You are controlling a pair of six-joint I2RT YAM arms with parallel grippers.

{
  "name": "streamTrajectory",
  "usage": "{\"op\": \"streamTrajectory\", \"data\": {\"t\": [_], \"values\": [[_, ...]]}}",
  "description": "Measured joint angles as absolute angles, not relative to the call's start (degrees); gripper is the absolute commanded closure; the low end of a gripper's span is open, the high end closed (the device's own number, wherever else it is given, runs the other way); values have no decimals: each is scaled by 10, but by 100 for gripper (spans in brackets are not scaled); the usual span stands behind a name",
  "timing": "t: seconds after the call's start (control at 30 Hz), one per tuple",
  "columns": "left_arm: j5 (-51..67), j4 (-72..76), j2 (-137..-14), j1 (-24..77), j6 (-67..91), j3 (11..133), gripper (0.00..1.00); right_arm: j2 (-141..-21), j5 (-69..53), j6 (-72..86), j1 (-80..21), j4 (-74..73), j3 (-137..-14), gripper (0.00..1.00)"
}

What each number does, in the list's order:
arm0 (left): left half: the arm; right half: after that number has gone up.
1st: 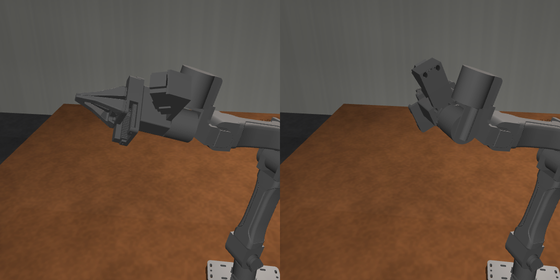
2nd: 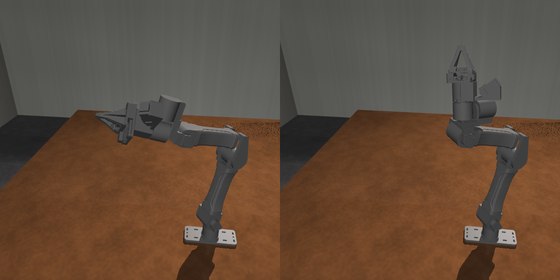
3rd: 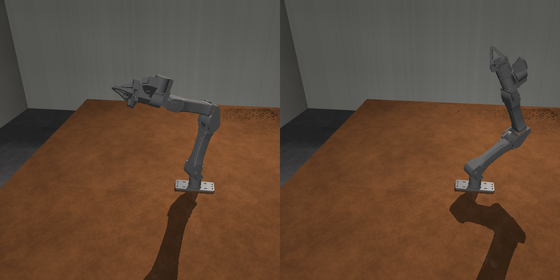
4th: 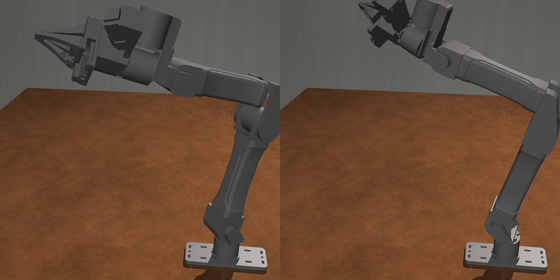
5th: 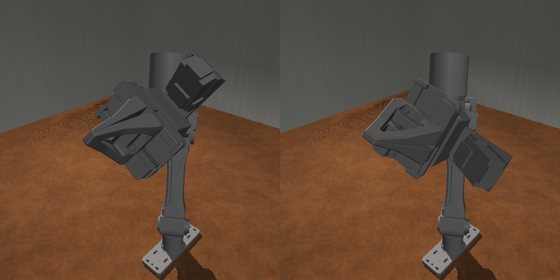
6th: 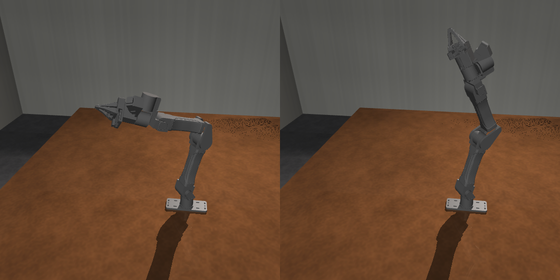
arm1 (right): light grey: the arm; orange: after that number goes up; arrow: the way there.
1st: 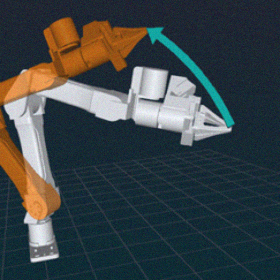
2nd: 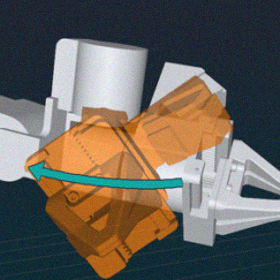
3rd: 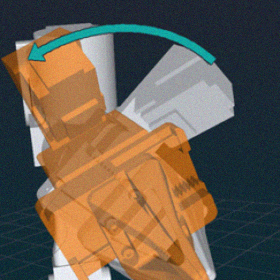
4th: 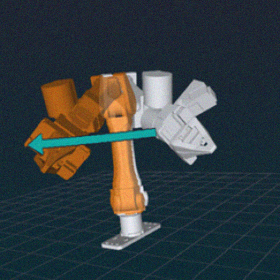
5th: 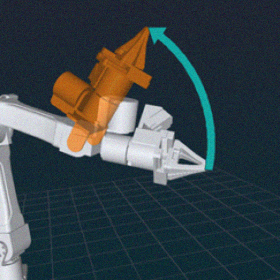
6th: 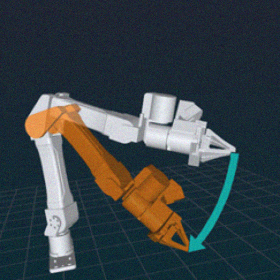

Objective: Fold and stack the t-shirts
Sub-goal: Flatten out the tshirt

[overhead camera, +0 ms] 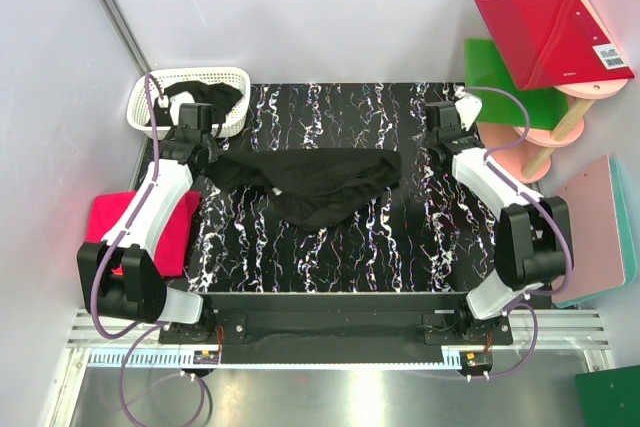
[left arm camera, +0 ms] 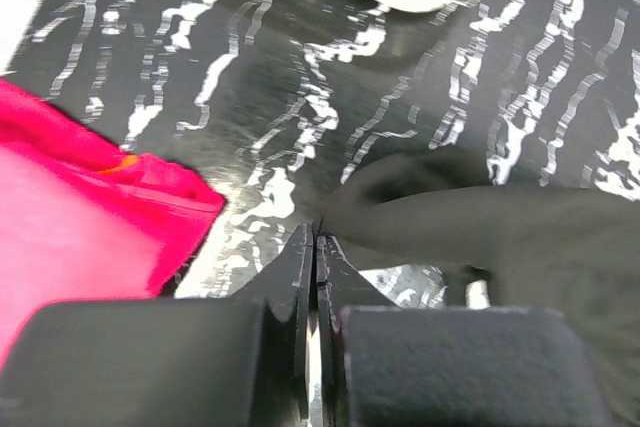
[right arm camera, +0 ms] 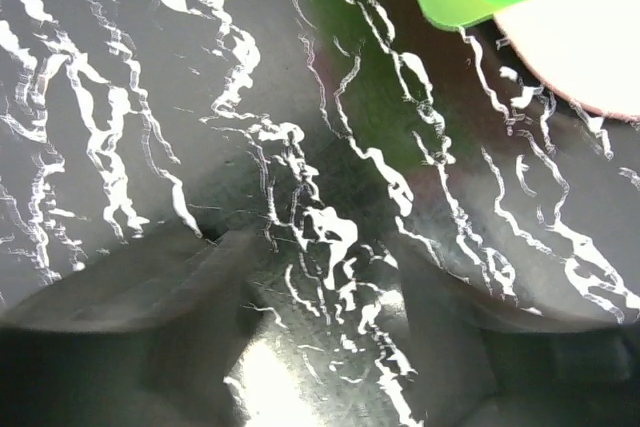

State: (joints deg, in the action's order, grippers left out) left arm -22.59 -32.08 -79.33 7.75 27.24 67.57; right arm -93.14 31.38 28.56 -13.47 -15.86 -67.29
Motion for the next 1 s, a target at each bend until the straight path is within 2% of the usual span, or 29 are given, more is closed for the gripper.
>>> {"op": "streamTrajectory", "data": {"t": [0.13,0.27,0.5,0.7,1.0], "values": [[-236,-326,-793,74,272,676,100,-889,277,267,-132,-133,-646,26],[-234,-327,-793,74,272,676,100,-868,188,260,-132,-105,-634,28],[-228,-327,-794,74,270,676,100,-905,11,246,-174,-98,-652,24],[-222,-327,-798,74,269,676,100,-910,0,232,-287,-110,-632,28],[-205,-325,-814,74,269,676,100,-920,24,239,-306,-131,-586,32]]}}
